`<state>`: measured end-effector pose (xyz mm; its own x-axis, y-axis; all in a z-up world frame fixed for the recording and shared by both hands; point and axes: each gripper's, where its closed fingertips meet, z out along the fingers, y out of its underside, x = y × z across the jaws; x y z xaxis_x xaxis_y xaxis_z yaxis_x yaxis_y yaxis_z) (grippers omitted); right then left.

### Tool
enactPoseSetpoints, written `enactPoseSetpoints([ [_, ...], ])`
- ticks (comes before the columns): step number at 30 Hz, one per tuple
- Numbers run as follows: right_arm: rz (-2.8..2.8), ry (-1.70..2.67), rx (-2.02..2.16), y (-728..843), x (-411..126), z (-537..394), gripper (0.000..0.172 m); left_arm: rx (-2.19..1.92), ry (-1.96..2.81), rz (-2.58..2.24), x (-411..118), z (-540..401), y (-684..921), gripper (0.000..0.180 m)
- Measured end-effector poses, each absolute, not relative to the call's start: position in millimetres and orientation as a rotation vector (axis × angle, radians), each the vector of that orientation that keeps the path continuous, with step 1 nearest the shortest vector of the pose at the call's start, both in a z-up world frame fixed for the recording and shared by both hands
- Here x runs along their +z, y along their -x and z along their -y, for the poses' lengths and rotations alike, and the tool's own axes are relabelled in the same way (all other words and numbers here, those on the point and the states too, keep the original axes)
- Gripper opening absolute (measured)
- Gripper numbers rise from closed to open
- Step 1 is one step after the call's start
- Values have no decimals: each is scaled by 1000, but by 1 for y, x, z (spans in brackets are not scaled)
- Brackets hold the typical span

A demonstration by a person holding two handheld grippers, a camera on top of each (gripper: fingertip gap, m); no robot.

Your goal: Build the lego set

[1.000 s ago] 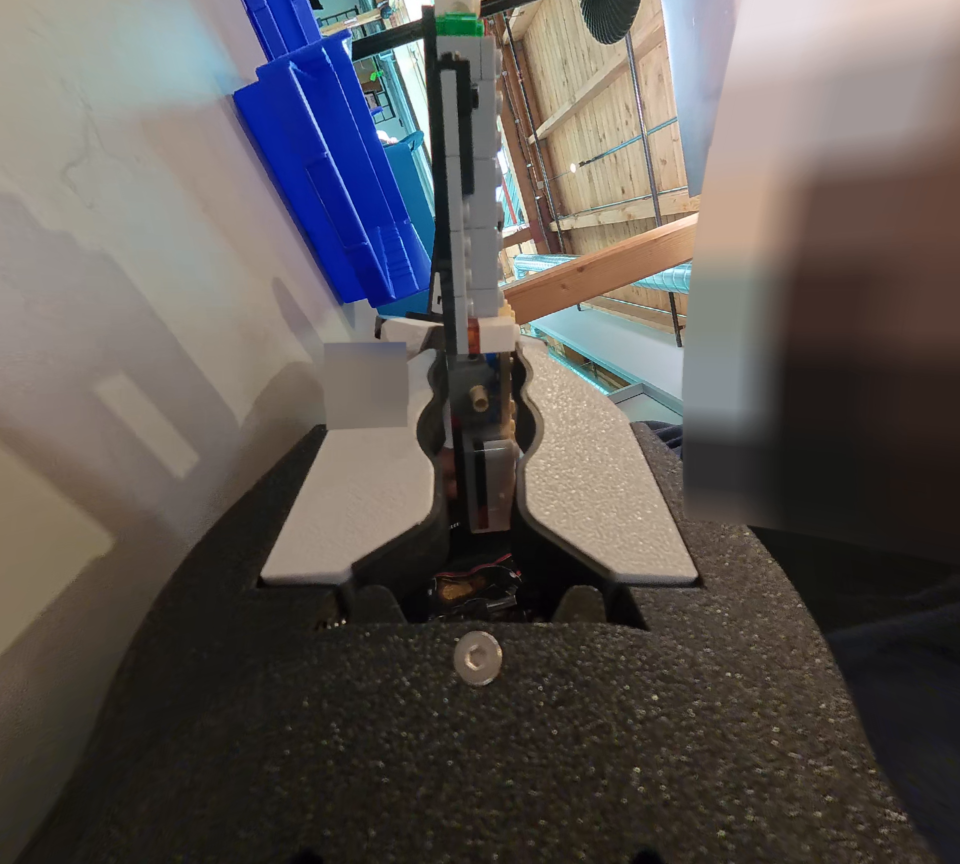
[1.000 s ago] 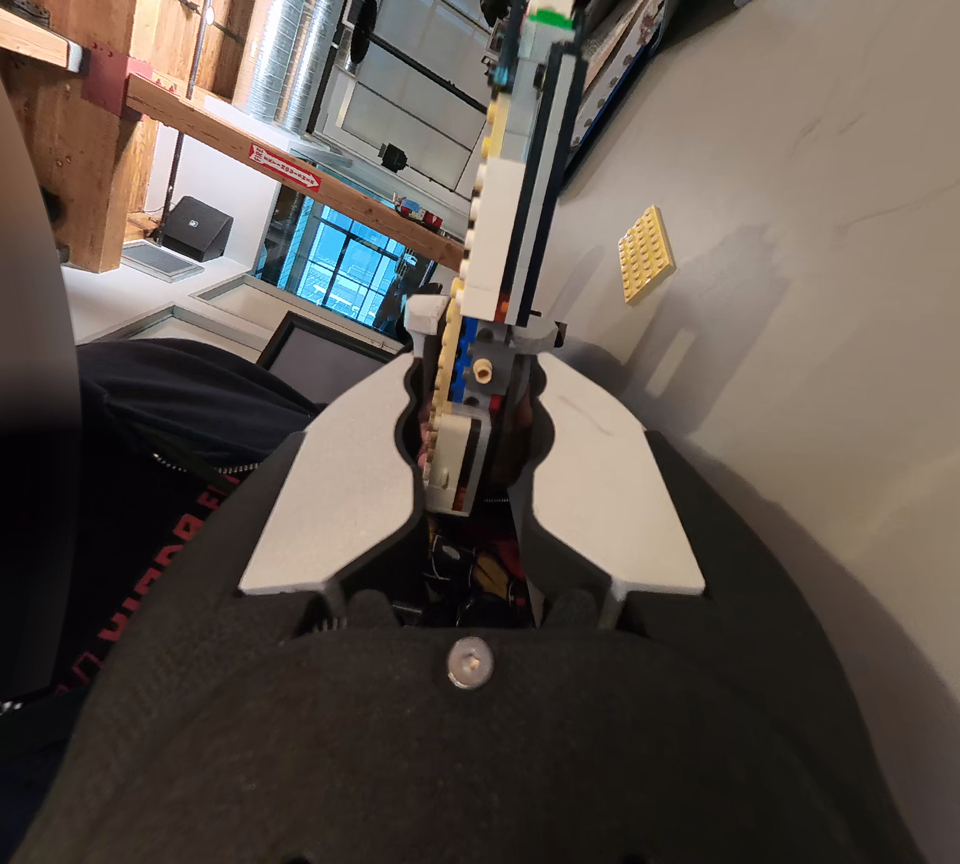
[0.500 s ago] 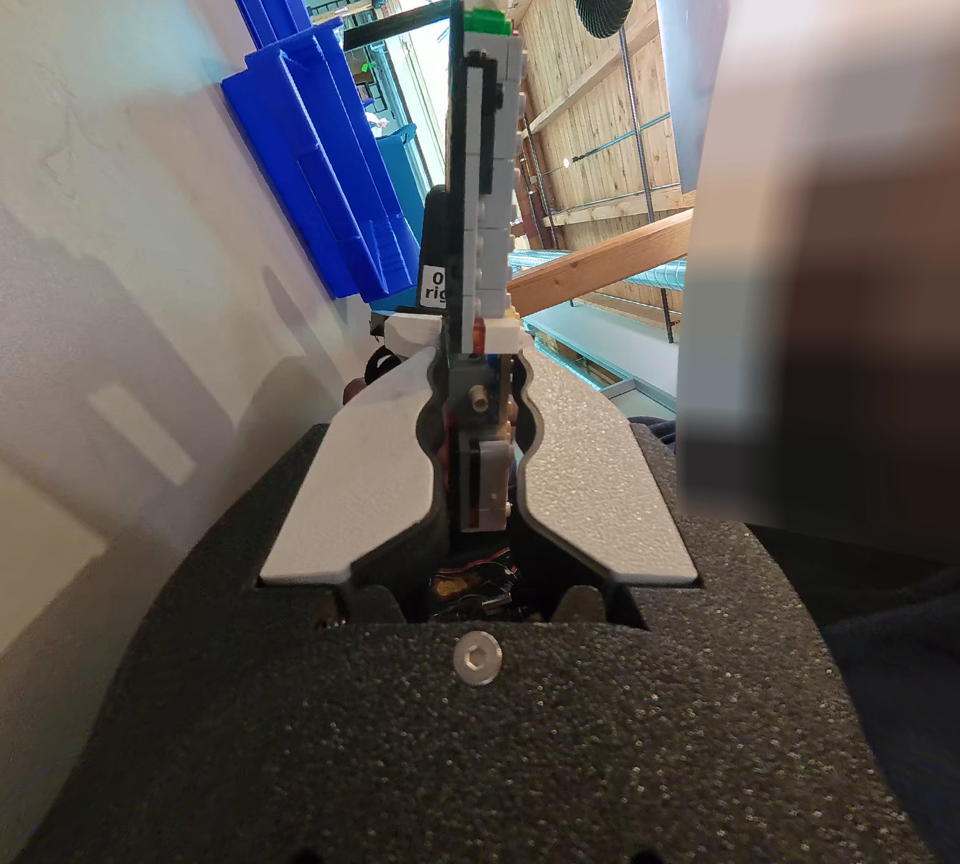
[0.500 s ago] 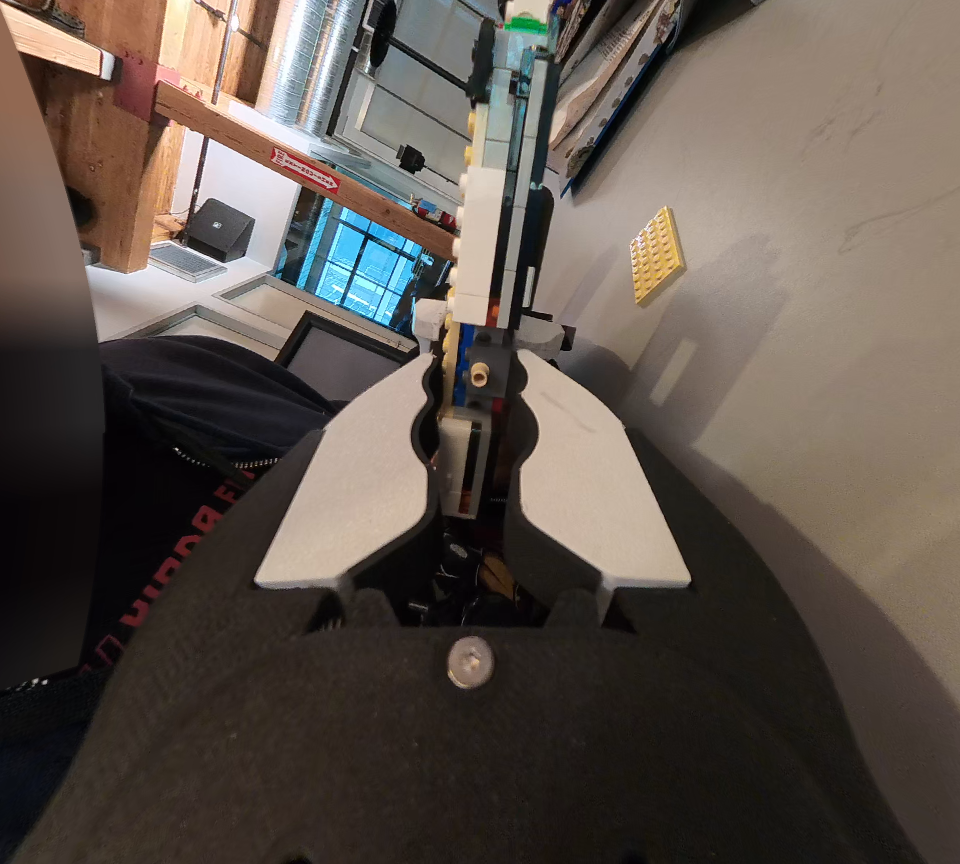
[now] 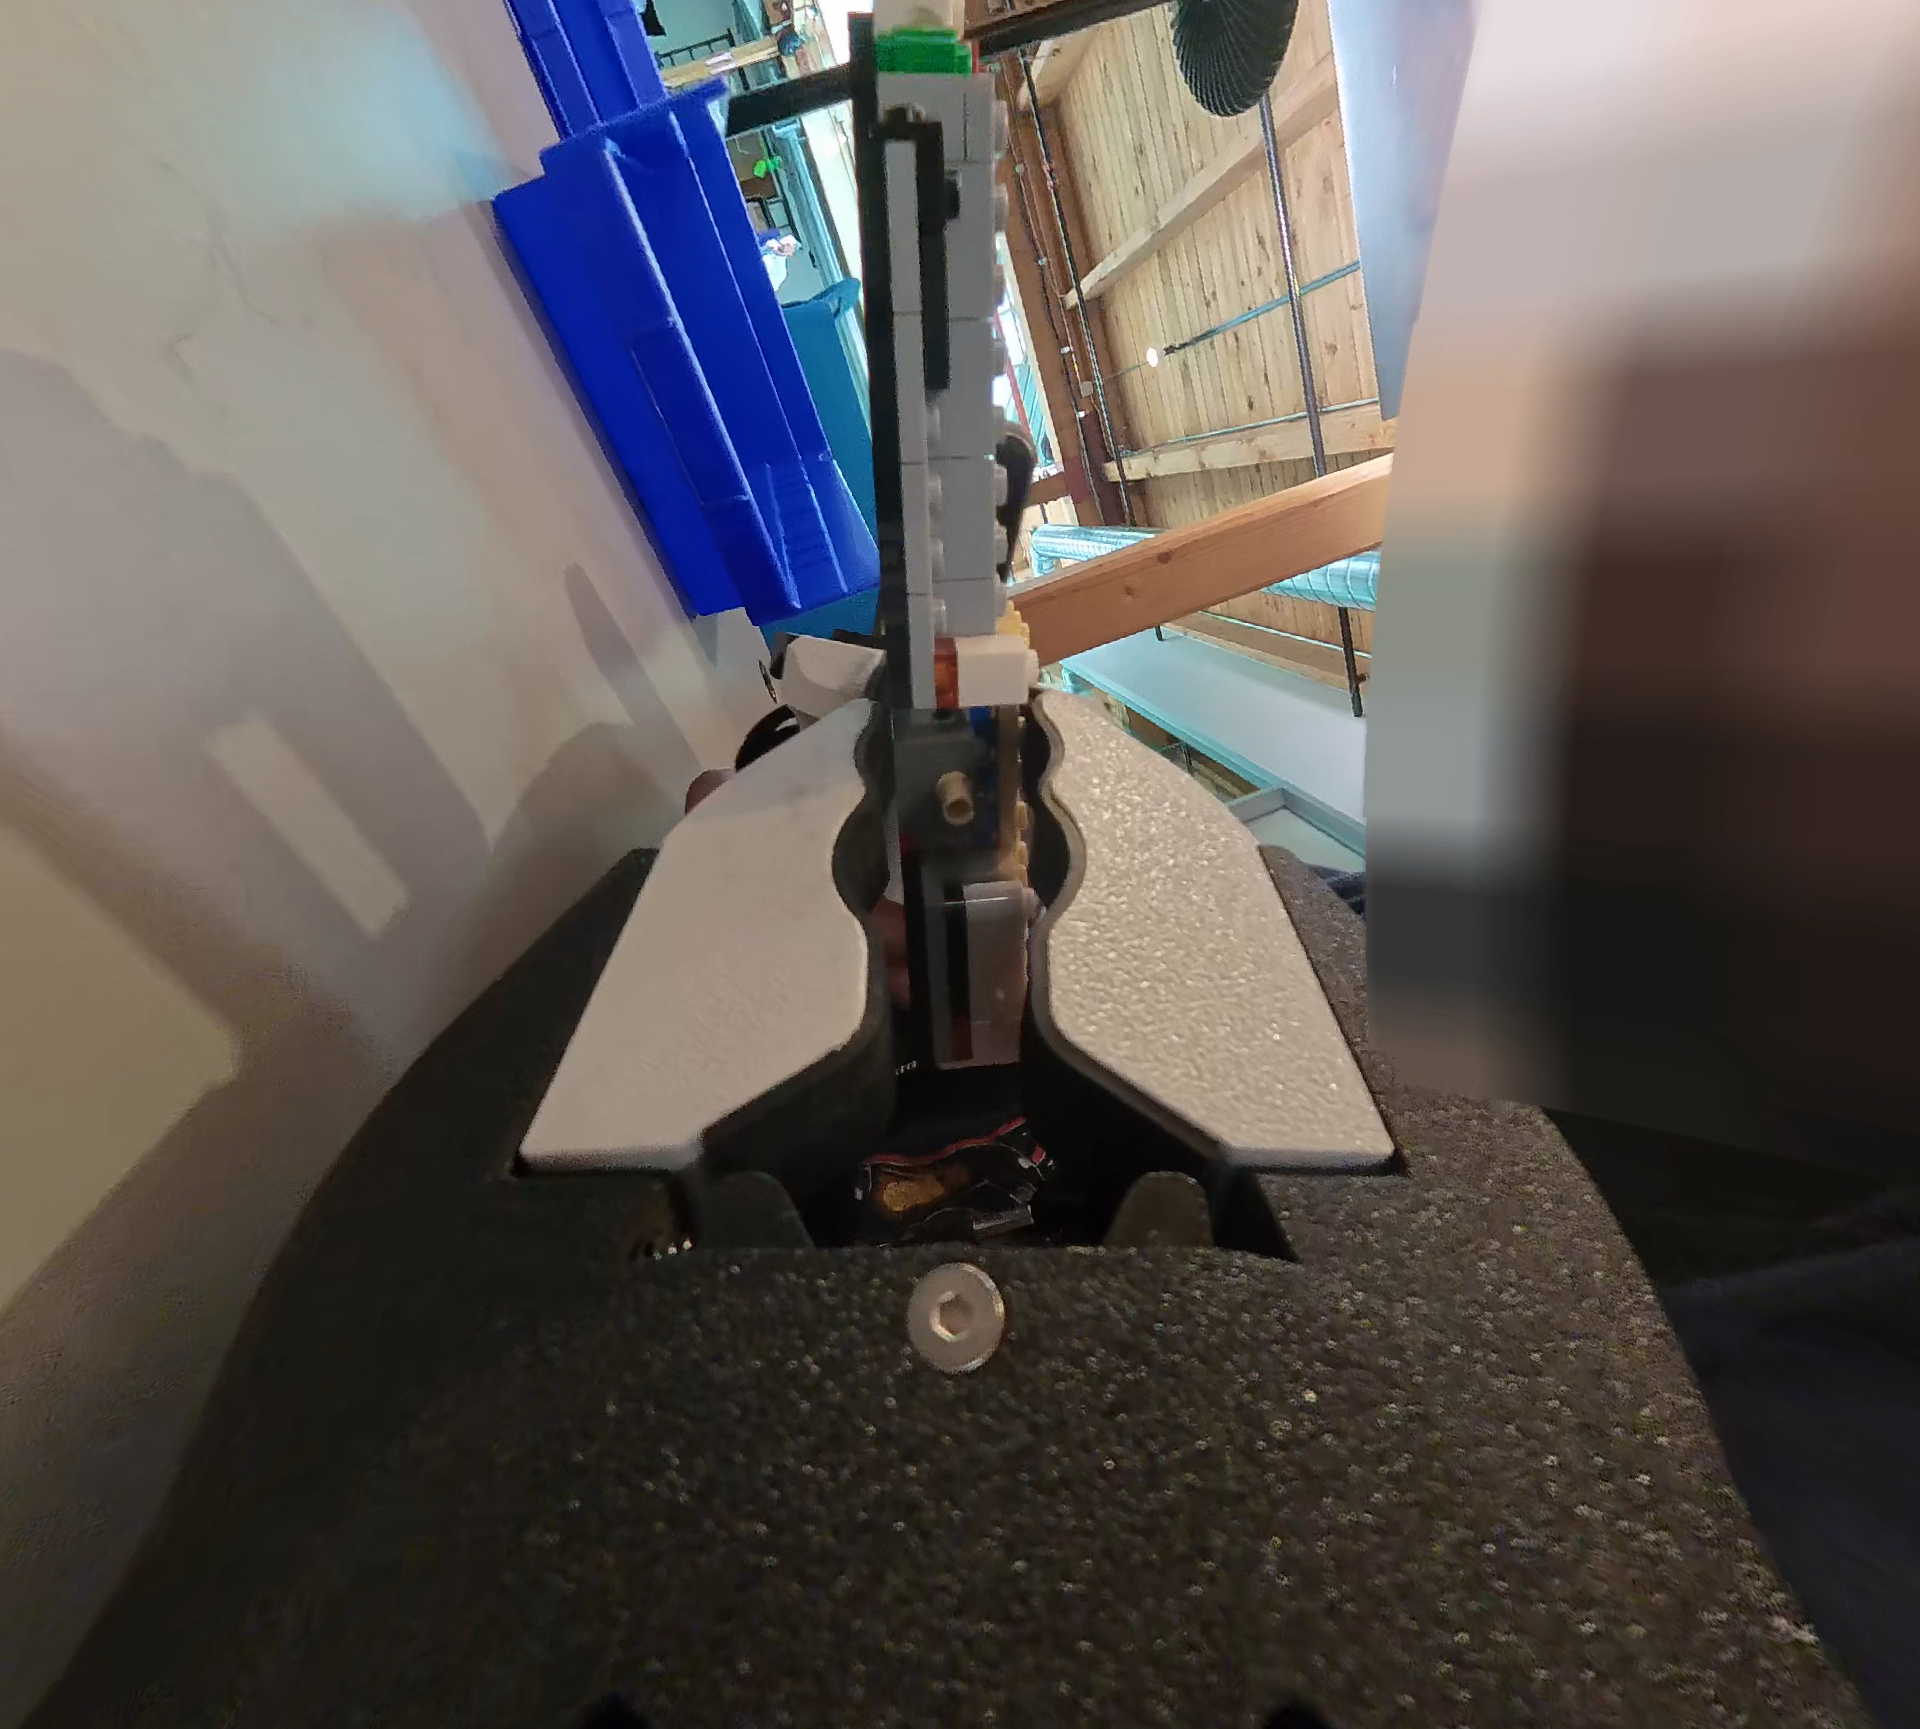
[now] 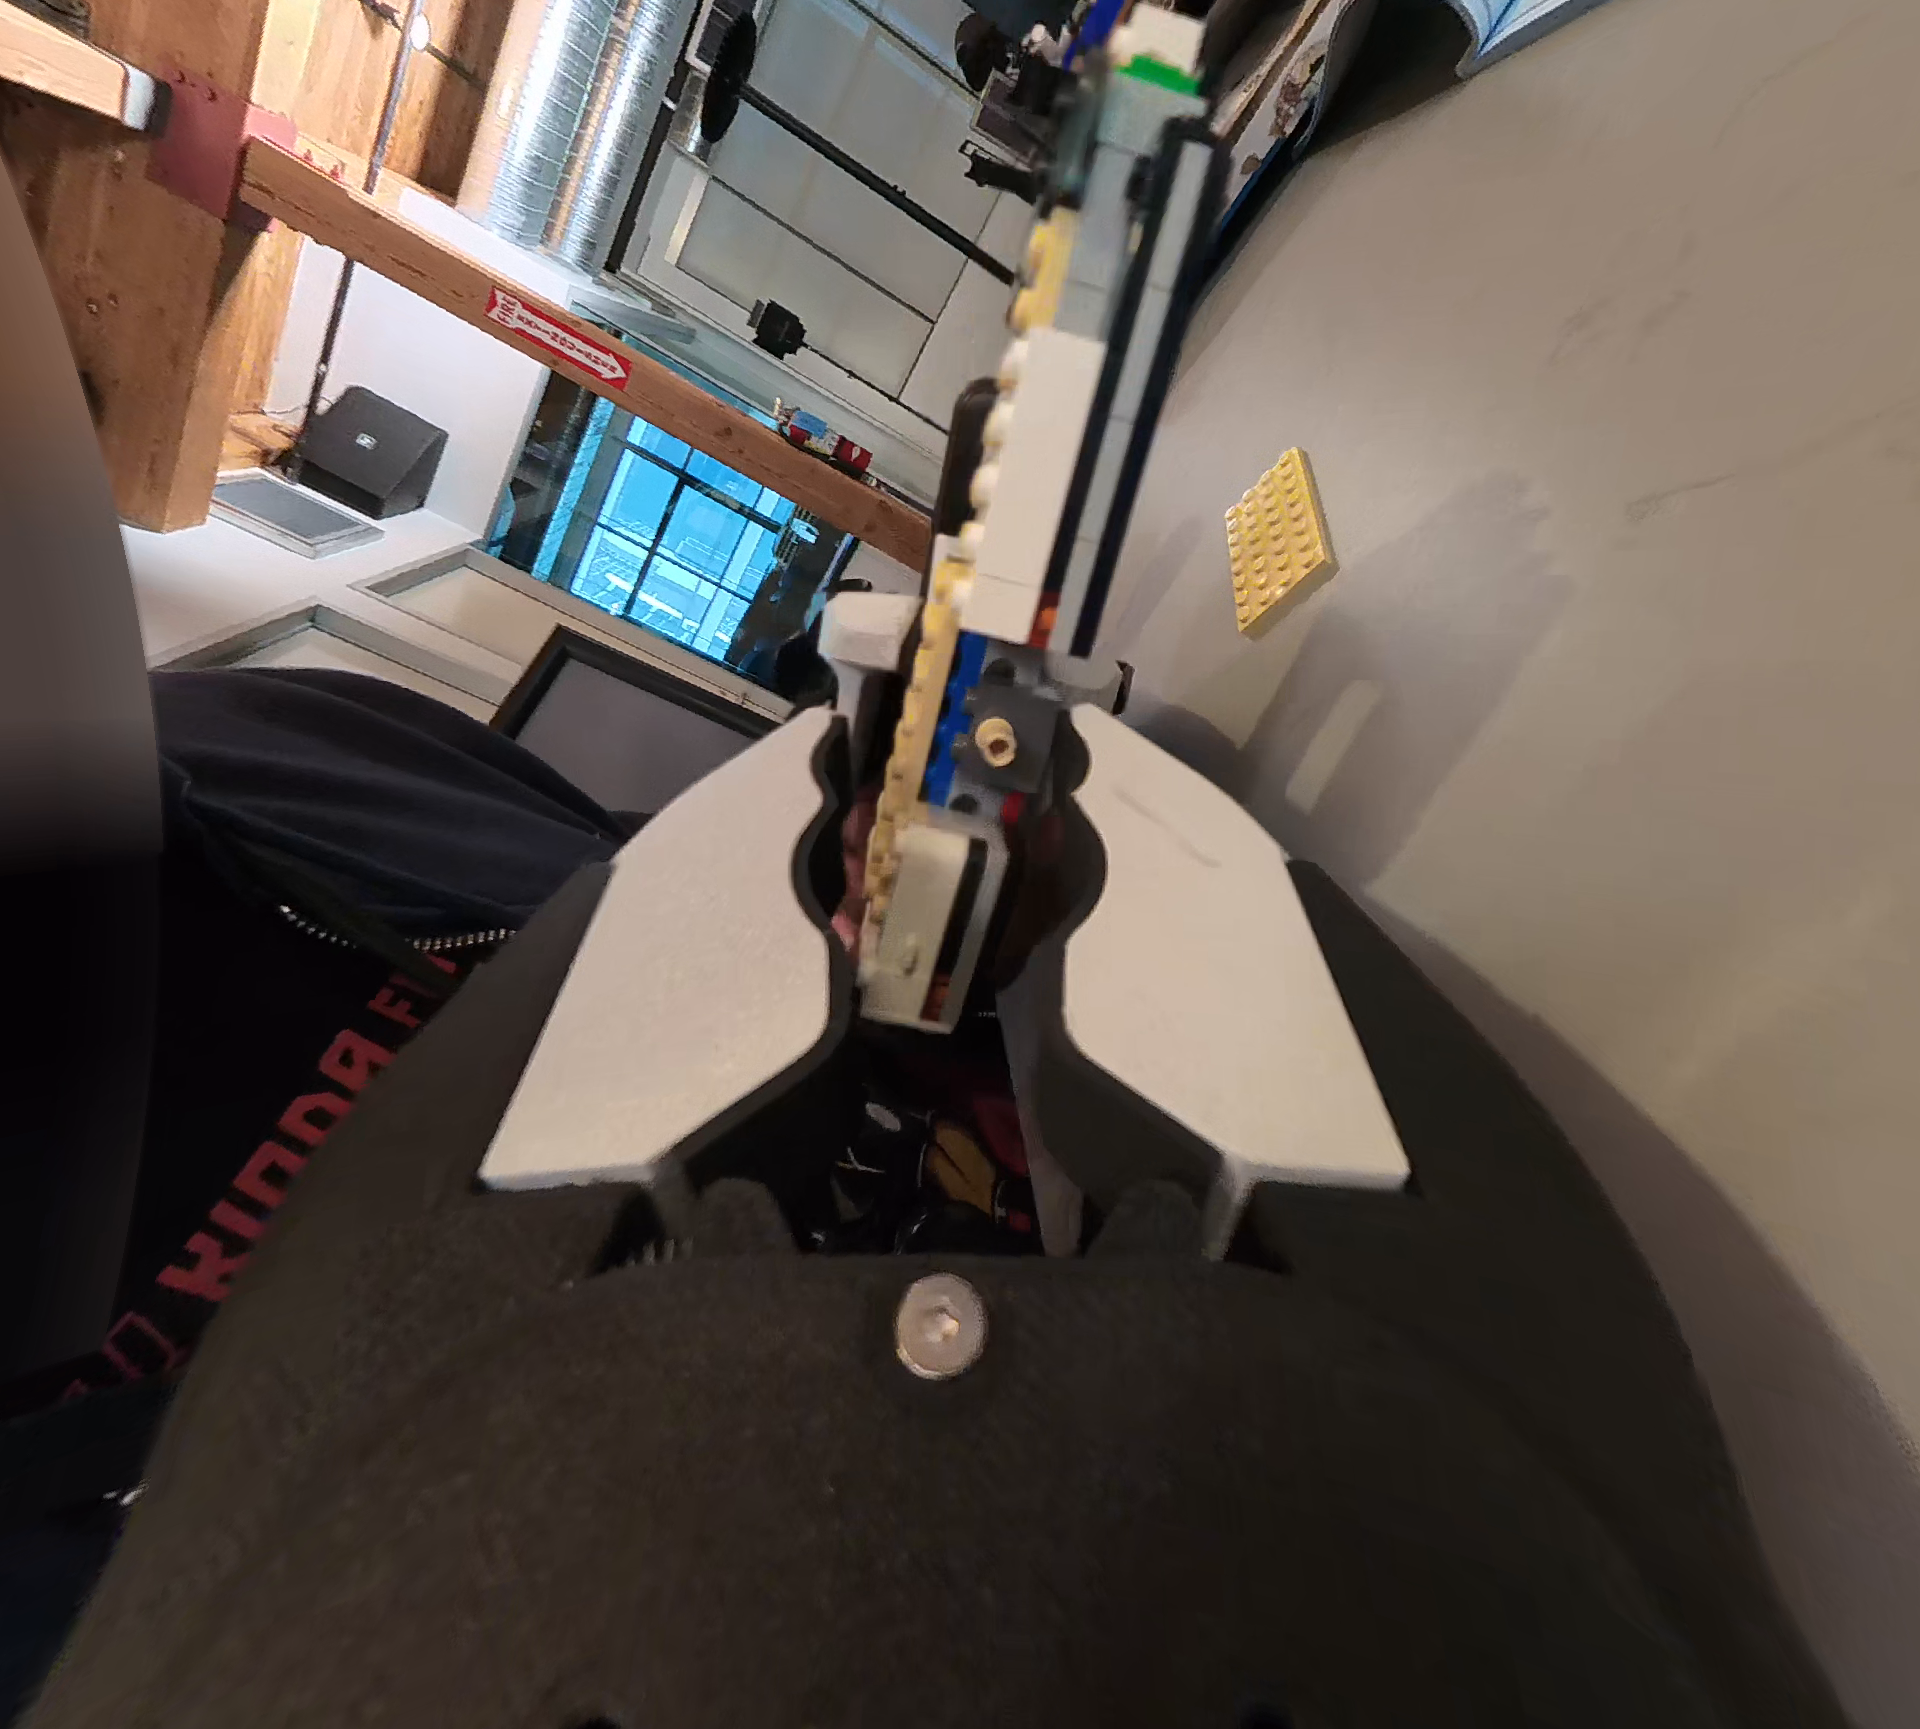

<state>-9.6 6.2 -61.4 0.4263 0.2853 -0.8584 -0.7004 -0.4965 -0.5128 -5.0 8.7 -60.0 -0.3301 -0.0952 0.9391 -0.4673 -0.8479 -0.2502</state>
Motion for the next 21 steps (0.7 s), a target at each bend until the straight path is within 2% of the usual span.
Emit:
enactPoseSetpoints([
  [2,-334,1735,1209,11,-63,-5,46,2263,-1671,693,-62,-13,4,23],
  [4,-311,1790,1146,12,-69,-4,48,2257,-1689,681,-64,-15,4,23],
  [10,-337,1818,1202,16,-77,-3,33,2237,-1709,671,-66,-15,3,23],
  [15,-377,1794,1271,15,-79,-3,28,2217,-1736,682,-69,-15,2,24],
  [21,-378,1786,1263,13,-82,-5,31,2201,-1776,706,-71,-16,0,24],
])
